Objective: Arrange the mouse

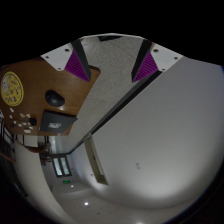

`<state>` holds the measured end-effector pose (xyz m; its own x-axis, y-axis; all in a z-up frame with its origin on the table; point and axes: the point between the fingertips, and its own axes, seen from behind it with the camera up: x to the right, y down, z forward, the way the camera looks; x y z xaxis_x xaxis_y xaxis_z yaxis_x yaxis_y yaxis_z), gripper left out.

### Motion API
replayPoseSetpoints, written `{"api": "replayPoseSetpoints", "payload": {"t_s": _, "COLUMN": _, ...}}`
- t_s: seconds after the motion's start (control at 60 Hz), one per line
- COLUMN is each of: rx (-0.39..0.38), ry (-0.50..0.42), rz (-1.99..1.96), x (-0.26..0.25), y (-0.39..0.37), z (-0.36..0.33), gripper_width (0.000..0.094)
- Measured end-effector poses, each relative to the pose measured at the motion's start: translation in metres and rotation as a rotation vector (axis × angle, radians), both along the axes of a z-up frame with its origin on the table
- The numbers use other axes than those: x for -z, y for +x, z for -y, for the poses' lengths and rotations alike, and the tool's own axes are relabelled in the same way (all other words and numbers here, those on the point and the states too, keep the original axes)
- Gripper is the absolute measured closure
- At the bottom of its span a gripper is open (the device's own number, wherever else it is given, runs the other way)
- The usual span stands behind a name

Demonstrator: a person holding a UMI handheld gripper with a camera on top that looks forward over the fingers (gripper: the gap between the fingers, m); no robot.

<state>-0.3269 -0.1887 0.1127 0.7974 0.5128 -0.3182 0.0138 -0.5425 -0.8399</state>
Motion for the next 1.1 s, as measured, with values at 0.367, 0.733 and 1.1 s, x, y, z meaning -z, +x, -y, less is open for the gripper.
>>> {"api": "replayPoseSetpoints", "payload": {"t_s": 0.367, "rx": 0.146, "ry": 0.084, "rz": 0.272, "x": 0.053, "y": 0.094, "z": -0.099, "gripper_width": 0.0112}}
{"api": "replayPoseSetpoints", "payload": {"t_s": 0.733, "rx": 0.242, "ry": -0.013, "rz": 0.421, "x": 0.128, "y": 0.154, "z": -0.23, "gripper_width": 0.0123}}
{"api": "replayPoseSetpoints", "payload": {"t_s": 1.1, "rx": 0.335, "ry": -0.07, "rz": 0.366, "x": 0.133, "y": 0.165, "z": -0.288, "gripper_width": 0.0506}}
